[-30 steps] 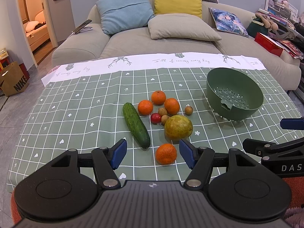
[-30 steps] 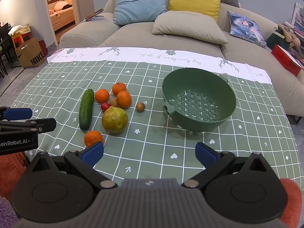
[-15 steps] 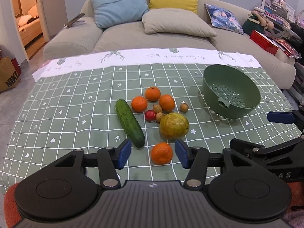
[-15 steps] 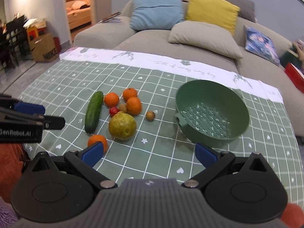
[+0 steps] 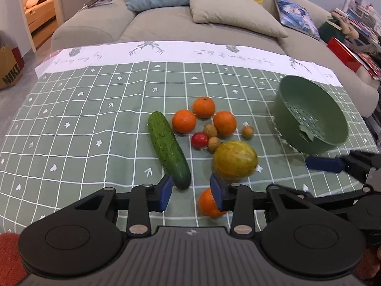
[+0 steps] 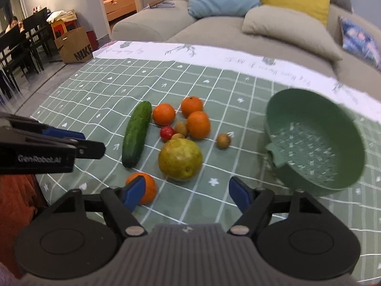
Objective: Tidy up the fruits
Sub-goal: 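Grasp the cucumber with the left tool while the right tool grasps the pomelo, then carry the cucumber and pomelo into the green colander and release both, then grasp a mandarin with the left tool while the right tool grasps another mandarin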
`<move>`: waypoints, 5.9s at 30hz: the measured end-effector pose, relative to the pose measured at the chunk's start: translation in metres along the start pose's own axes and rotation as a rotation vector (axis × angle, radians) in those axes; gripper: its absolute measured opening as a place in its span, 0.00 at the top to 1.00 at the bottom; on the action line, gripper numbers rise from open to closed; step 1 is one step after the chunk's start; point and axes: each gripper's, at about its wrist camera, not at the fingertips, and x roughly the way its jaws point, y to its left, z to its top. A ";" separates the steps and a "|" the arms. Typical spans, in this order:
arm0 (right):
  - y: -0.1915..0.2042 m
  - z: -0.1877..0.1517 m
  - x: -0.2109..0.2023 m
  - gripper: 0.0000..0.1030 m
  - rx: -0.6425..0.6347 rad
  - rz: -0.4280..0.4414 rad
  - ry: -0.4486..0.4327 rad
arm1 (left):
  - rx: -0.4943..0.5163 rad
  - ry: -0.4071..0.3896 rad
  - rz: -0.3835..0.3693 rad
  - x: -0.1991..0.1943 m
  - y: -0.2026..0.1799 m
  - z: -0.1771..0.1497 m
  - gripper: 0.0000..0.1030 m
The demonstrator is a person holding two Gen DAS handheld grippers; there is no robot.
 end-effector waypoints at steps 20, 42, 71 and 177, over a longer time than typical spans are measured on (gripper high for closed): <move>-0.015 0.034 0.092 0.41 0.104 0.108 0.112 | -0.123 0.149 -0.008 0.093 0.033 0.043 0.50; -0.018 0.038 0.104 0.40 0.115 0.138 0.151 | -0.183 0.208 -0.036 0.117 0.047 0.050 0.57; -0.037 -0.011 0.048 0.40 0.161 0.077 0.144 | -0.127 0.331 0.046 0.097 0.032 0.015 0.59; -0.015 0.024 -0.007 0.05 -0.006 -0.092 -0.037 | 0.106 0.055 -0.229 0.005 -0.015 0.043 0.52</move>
